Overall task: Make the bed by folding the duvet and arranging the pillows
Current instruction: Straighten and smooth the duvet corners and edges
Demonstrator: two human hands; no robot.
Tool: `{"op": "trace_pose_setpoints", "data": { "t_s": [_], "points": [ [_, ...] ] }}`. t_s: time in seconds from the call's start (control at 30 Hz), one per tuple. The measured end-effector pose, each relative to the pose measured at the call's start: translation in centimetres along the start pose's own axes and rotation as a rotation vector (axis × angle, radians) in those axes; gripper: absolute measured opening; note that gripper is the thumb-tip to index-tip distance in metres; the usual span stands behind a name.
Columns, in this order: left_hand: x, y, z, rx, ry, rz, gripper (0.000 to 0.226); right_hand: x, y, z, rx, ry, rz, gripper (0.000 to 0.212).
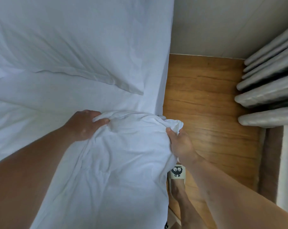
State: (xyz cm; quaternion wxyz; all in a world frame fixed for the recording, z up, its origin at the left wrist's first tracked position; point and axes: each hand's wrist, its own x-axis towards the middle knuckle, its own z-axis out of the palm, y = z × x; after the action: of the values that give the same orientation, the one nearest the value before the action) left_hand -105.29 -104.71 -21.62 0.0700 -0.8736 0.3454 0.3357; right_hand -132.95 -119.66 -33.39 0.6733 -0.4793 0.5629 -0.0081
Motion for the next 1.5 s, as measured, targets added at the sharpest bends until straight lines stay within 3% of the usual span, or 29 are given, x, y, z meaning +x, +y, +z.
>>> {"op": "trace_pose_setpoints", "data": {
  "t_s": [0.07, 0.17, 0.23, 0.3, 0.37, 0.43, 0.5, 0.57, 0.67, 0.73, 0.83, 1.0, 1.1, 1.2, 1.33, 1.4, 1.5],
  "points": [
    [-0.5, 0.1, 2.0, -0.042, 0.205, -0.055, 0.043, 0.3, -0.3, -0.2, 0.038, -0.011, -0.020, 0.024],
    [-3.3, 1.5, 3.5, 0.007, 0.462, 0.110, 0.041, 0.8, -1.3, -0.1, 0.087, -0.041, -0.005, 0.011],
    [-5.1, 1.7, 4.5, 0.138, 0.484, 0.213, 0.066, 1.1, -1.8, 0.1, 0.121, -0.108, 0.024, 0.011],
    [-5.1, 0.9, 5.0, 0.204, 0.447, 0.246, 0.067, 1.4, -2.2, 0.2, 0.132, -0.178, 0.069, 0.030],
    [-3.5, 0.5, 3.2, 0.069, 0.348, 0.255, 0.053, 1.7, -2.4, 0.3, 0.124, -0.232, 0.108, 0.039],
    [-1.9, 0.7, 0.5, -0.127, 0.086, 0.201, 0.032, 1.9, -2.5, 0.4, 0.077, -0.221, 0.093, 0.036],
    [-0.9, 0.8, -1.9, -0.183, -0.291, 0.107, 0.037, 2.2, -2.6, 0.2, 0.037, -0.118, 0.041, 0.031],
    [0.0, 0.4, -2.7, -0.180, -0.478, 0.028, 0.052, 2.2, -2.5, -0.4, -0.024, -0.022, -0.012, 0.031],
    [2.3, 0.3, -1.4, 0.022, -0.234, 0.131, 0.079, 1.9, -2.5, -0.9, -0.199, 0.077, -0.060, 0.035],
    [4.0, 0.6, 1.1, 0.129, -0.054, 0.152, 0.067, 2.0, -2.8, -0.5, -0.342, 0.108, -0.086, 0.042],
    [4.1, 1.1, 3.5, 0.145, 0.126, 0.018, 0.057, 3.1, -3.0, 0.5, -0.500, 0.099, -0.107, 0.048],
    [1.6, 0.9, 4.0, 0.060, 0.285, 0.044, 0.042, 2.3, -4.1, 0.7, -0.522, 0.179, -0.058, 0.034],
    [-1.8, 0.7, 4.0, 0.082, 0.425, 0.097, 0.041, -1.8, -5.1, 0.2, -0.635, 0.248, -0.309, 0.051],
    [-7.4, 0.7, 4.9, 0.091, 0.508, 0.066, 0.054, -6.2, -5.2, 0.6, -0.916, 0.144, -0.644, 0.057],
    [-17.9, -0.1, 8.5, -0.011, 0.538, -0.147, 0.064, -11.3, -4.6, 3.1, -1.168, -0.227, -0.730, 0.061],
    [-23.8, -1.1, 12.3, -0.091, 0.485, -0.310, 0.064, -13.9, -4.0, 4.7, -1.349, -0.386, -0.740, 0.067],
    [-32.6, -2.8, 18.7, -0.345, 0.241, -0.638, 0.062, -17.0, -2.9, 7.2, -1.569, -0.547, -0.762, 0.070]
  ]
}}
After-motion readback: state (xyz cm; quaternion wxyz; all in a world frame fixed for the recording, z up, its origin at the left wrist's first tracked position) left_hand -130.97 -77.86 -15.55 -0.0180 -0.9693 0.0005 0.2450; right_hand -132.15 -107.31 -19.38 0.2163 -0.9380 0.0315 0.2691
